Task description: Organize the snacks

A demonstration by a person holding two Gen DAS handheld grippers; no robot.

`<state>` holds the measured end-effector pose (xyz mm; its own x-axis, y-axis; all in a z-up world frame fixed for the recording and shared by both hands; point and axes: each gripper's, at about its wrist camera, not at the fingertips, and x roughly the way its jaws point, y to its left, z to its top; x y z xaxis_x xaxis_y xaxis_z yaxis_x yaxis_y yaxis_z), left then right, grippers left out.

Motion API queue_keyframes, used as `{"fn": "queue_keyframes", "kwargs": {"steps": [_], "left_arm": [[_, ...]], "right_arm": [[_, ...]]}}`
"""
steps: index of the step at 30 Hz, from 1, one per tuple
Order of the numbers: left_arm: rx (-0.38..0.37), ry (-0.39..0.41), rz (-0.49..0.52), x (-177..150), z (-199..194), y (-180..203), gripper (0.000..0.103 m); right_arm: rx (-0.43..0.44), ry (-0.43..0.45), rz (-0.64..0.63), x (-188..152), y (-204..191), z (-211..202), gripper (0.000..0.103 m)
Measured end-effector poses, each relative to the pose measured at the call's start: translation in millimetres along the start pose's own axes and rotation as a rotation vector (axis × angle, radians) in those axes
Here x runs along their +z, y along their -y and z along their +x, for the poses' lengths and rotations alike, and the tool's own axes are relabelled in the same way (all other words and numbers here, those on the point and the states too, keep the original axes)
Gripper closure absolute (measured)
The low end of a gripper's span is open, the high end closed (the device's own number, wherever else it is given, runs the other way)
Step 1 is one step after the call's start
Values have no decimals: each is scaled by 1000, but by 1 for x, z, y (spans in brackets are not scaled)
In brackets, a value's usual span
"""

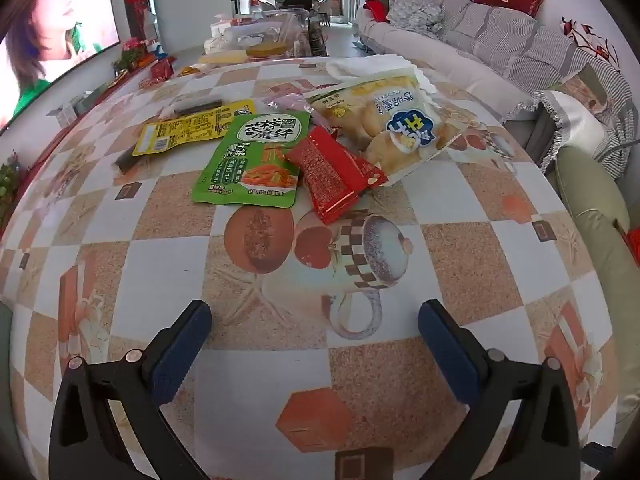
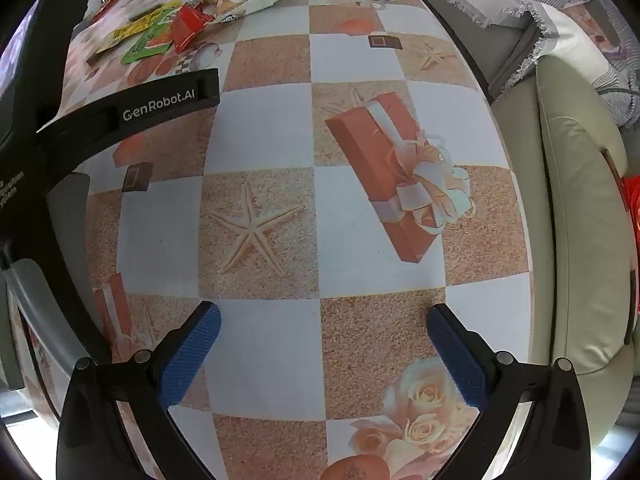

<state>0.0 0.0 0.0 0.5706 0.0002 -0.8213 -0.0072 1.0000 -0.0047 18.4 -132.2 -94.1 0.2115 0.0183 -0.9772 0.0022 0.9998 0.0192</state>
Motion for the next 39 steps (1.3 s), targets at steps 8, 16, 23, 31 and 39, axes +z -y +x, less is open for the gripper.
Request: {"fn": "queue_keyframes", "kwargs": {"steps": [8,16,23,31,39], "left_arm": [[1,3,1,0,0,0,0],[1,4,0,0,0,0,0],[1,4,0,0,0,0,0],[1,4,1,0,0,0,0],[1,4,1,0,0,0,0]], "right_arm": [[-11,13,-3,-5,-5,-5,0],[-13,16,30,0,-1,0,0],[-17,-15,76,13,4,7,0],[-19,-17,82,19,7,15,0],[-21,-17,80,20,4,12,0]]}}
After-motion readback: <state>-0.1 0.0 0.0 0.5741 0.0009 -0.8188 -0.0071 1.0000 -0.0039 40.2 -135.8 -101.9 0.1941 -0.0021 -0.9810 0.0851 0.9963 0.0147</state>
